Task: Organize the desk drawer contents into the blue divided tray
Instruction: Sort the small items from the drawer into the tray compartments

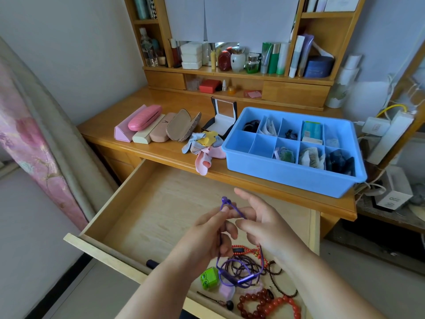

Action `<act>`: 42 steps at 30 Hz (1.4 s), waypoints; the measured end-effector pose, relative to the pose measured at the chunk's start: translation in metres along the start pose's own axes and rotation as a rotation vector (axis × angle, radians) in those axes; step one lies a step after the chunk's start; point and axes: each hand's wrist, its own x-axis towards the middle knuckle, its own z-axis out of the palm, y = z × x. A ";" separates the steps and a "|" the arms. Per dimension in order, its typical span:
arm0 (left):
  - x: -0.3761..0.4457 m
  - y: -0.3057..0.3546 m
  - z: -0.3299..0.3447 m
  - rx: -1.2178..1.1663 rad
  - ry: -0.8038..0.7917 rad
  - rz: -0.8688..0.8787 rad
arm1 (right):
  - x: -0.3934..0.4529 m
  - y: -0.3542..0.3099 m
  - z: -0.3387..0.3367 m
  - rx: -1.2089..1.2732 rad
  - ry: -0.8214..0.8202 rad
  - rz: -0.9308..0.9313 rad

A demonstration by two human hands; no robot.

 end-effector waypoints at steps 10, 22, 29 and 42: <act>0.008 -0.002 -0.001 -0.158 0.121 0.170 | -0.001 -0.004 -0.007 -0.179 0.030 -0.012; 0.005 0.020 0.000 0.053 0.034 0.239 | -0.008 -0.006 0.003 -0.440 0.028 -0.090; -0.001 0.008 0.004 0.747 0.321 0.467 | -0.010 -0.006 0.006 0.232 0.149 0.153; -0.007 0.006 0.012 0.743 0.258 0.394 | -0.009 -0.007 0.005 0.685 0.153 0.195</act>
